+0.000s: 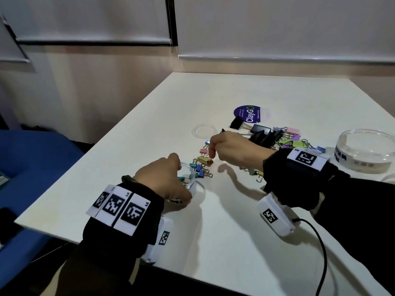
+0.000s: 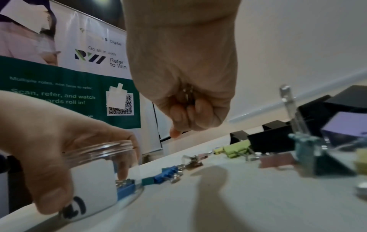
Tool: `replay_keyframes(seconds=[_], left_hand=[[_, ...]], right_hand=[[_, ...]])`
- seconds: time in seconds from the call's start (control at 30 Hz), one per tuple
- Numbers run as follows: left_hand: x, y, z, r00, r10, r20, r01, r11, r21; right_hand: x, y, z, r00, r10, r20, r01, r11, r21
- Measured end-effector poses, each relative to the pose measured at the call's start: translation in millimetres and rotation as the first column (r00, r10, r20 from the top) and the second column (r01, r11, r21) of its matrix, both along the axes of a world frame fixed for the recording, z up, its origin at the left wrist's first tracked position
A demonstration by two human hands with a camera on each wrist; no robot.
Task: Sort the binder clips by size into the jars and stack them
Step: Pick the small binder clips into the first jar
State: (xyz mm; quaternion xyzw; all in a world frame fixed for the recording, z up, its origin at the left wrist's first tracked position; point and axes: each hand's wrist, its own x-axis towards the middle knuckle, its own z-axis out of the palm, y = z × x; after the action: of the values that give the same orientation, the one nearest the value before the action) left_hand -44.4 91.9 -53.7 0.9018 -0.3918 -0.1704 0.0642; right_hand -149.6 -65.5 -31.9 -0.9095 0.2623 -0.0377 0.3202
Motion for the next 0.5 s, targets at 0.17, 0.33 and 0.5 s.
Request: replay_keyframes(seconds=[0.17, 0.33, 0.5], left_hand=[[-1, -1, -1, 1.000, -0.009, 0.019, 0.009, 1.000, -0.004], [0, -1, -2, 1.000, -0.016, 0.021, 0.016, 1.000, 0.000], [0, -2, -1, 0.999, -0.029, 0.014, 0.029, 0.999, 0.016]], right_hand=[[21, 9, -15, 0.978, 0.188, -0.095, -0.204, 0.957, -0.208], [32, 14, -24, 0.932, 0.224, -0.285, -0.331, 0.845, -0.420], [33, 16, -21, 0.903, 0.223, -0.367, -0.380, 0.812, -0.443]])
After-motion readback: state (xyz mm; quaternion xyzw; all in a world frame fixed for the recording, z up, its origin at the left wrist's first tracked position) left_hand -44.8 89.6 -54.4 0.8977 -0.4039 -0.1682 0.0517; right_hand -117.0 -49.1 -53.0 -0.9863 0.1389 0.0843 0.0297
